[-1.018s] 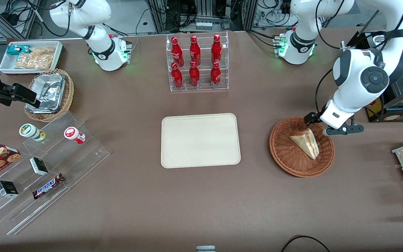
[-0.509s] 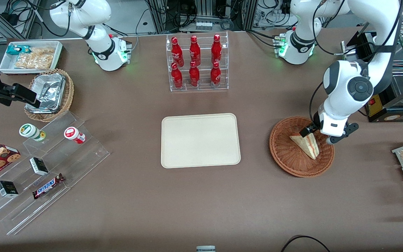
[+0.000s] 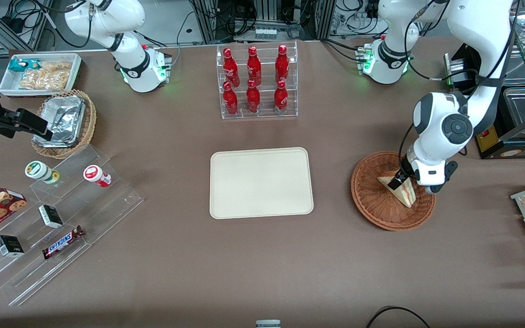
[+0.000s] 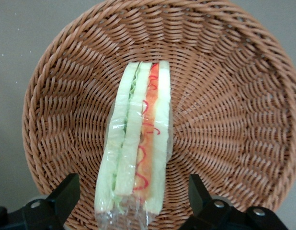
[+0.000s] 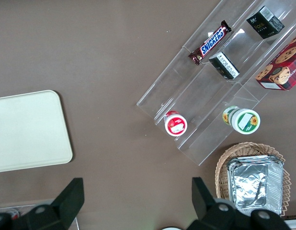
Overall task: Place sandwich from basket to tray
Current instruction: 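Lower the open left gripper around the wrapped sandwich in the basket, then close the left gripper on the sandwich and lift it, then carry the sandwich with the left gripper over the cream tray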
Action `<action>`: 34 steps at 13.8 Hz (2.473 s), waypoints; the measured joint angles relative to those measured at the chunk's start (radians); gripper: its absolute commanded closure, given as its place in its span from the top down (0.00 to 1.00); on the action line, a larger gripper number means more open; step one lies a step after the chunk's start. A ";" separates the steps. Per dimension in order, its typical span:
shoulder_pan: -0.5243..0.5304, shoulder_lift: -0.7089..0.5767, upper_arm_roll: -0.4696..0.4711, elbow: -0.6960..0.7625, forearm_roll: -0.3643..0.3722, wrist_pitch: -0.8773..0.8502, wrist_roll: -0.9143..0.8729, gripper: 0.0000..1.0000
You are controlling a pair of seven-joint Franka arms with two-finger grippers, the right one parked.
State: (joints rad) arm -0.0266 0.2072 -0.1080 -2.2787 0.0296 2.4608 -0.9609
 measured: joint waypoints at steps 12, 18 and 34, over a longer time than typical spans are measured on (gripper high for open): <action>-0.042 -0.017 -0.012 0.183 0.001 -0.313 0.106 0.03; -0.189 -0.015 -0.020 0.246 0.002 -0.397 0.212 0.04; -0.615 0.459 -0.028 0.793 -0.053 -0.393 0.031 0.04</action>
State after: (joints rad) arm -0.6412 0.6665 -0.1357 -1.4858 -0.0238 2.0681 -0.9302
